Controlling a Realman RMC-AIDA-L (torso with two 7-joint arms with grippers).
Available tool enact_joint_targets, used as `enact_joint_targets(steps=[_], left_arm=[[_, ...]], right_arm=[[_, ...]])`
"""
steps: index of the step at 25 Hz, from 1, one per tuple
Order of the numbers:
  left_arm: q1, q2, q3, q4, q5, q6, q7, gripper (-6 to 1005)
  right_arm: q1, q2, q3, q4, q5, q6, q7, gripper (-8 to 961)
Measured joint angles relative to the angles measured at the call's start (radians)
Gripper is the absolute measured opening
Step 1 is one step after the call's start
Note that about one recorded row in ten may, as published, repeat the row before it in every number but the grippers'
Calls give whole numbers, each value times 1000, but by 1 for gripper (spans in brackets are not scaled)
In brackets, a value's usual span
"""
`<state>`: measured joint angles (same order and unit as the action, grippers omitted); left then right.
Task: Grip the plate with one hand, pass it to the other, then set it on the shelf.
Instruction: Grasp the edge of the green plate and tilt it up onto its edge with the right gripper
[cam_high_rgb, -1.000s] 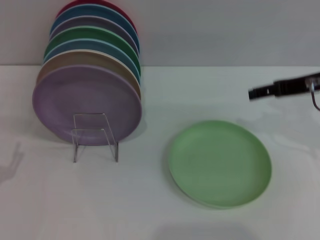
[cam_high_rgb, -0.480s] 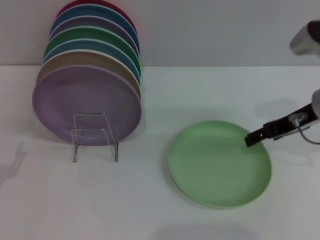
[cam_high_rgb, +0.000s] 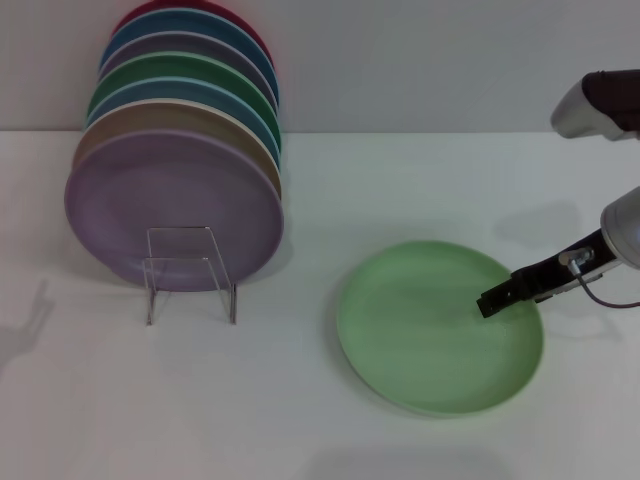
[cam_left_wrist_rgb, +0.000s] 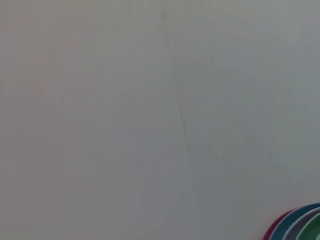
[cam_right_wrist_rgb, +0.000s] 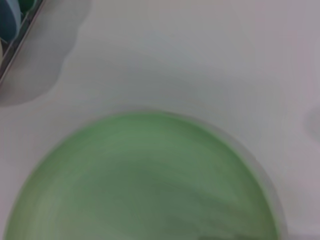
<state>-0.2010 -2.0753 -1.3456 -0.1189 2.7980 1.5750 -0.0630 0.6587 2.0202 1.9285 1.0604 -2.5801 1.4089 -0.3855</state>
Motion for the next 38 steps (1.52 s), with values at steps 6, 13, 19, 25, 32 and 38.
enact_joint_targets(steps=[6,13,19,25,32,38], left_arm=[[-1,0,0,-1,0,-10,0,848],[-2,1,-5,-1,0,-15,0,847],[-2,2,-4,-1,0,-15,0,846],[-2,2,-3,-1,0,-15,0,845],[-2,2,-2,-1,0,-15,0,844],[-4,2,-1,-1,0,-15,0,843]], right_arm=[[6,1,-22,-20,-9,-10,0,770],[15,2,-35,-55,-9,-26,-2,753],[17,2,-47,-57,-8,-28,2,740],[19,2,-47,-57,-9,-24,3,726],[23,6,-49,-58,-58,-26,14,709],[30,7,-85,-63,-59,-34,20,696]])
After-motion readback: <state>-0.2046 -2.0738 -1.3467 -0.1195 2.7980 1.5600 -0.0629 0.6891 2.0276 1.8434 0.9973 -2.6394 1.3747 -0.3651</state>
